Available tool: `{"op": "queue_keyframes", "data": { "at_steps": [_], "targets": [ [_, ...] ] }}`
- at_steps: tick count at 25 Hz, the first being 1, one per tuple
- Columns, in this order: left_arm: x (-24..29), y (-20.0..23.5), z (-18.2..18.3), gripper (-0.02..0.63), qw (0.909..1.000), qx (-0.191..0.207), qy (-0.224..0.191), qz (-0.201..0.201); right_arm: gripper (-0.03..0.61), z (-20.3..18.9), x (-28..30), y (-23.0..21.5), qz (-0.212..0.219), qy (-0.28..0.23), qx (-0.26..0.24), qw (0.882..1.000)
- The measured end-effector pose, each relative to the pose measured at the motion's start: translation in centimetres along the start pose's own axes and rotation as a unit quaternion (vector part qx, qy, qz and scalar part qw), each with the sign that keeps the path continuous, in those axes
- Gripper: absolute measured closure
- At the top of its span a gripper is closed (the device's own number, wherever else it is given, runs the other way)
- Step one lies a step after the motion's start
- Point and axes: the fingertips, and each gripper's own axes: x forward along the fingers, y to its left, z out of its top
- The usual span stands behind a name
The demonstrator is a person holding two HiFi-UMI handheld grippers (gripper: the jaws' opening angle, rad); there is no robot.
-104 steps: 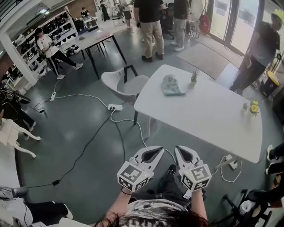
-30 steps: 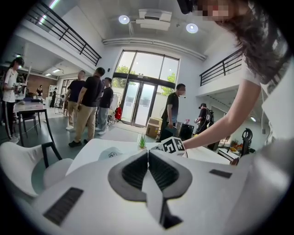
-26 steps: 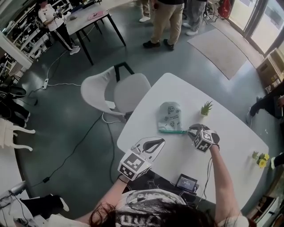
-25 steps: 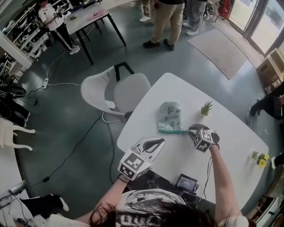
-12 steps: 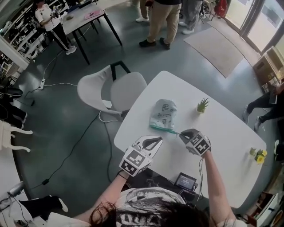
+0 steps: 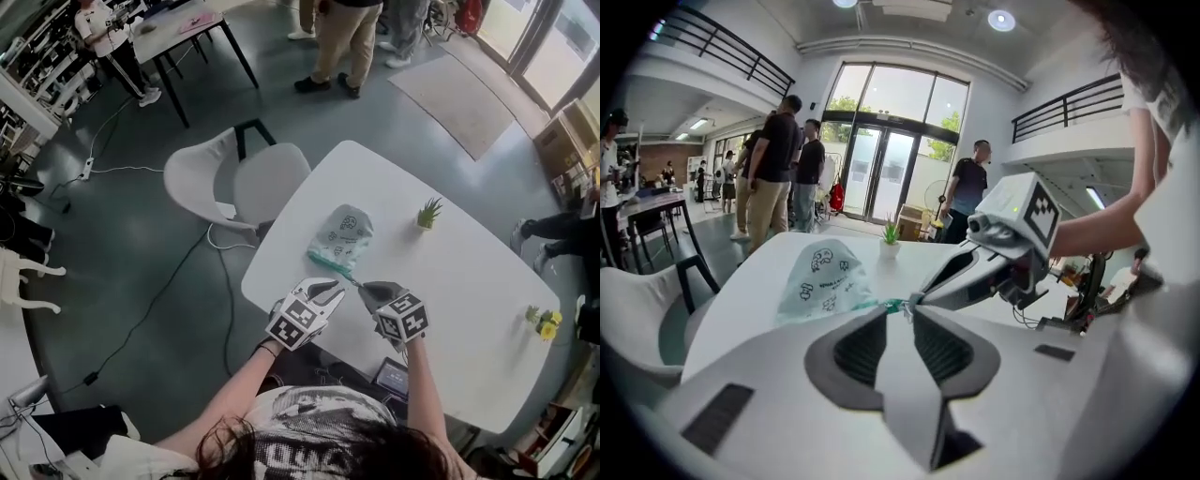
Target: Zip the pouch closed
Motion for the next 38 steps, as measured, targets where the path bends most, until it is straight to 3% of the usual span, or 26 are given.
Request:
{"op": "queue_keyframes", "data": {
  "at_steps": [2, 6, 19, 27, 31, 38],
  "targets": [
    [0.4, -0.1, -0.9, 0.462, 0.9999, -0.003, 0.011, -0.008, 0.569, 0.0, 0.0, 0.9, 0.003, -0.001, 0.008, 1.0],
    [0.7, -0.3, -2.2, 0.463, 0.9993, 0.0, 0.031, -0.023, 0.569, -0.2, 0.1, 2.0, 0.008, 0.0, 0.019, 1.0],
    [1.8, -1.5, -2.7, 0.594, 0.9978, 0.009, 0.046, -0.048, 0.569, -1.0, -0.2, 2.9, 0.004, 0.007, 0.031, 0.999],
    [1.4, -1.6, -2.2, 0.601, 0.9962, -0.035, 0.038, -0.07, 0.561, -0.5, -0.3, 2.8, -0.02, -0.021, 0.001, 1.0],
    [1.3, -1.3, -3.0, 0.601, 0.9937, -0.06, 0.056, -0.075, 0.571, -0.9, -0.3, 3.5, -0.001, 0.004, -0.003, 1.0],
    [1.7, 0.6, -5.2, 0.601, 0.9896, -0.096, 0.078, -0.073, 0.574, -2.5, -0.5, 2.7, -0.016, 0.043, -0.016, 0.999]
  ]
}}
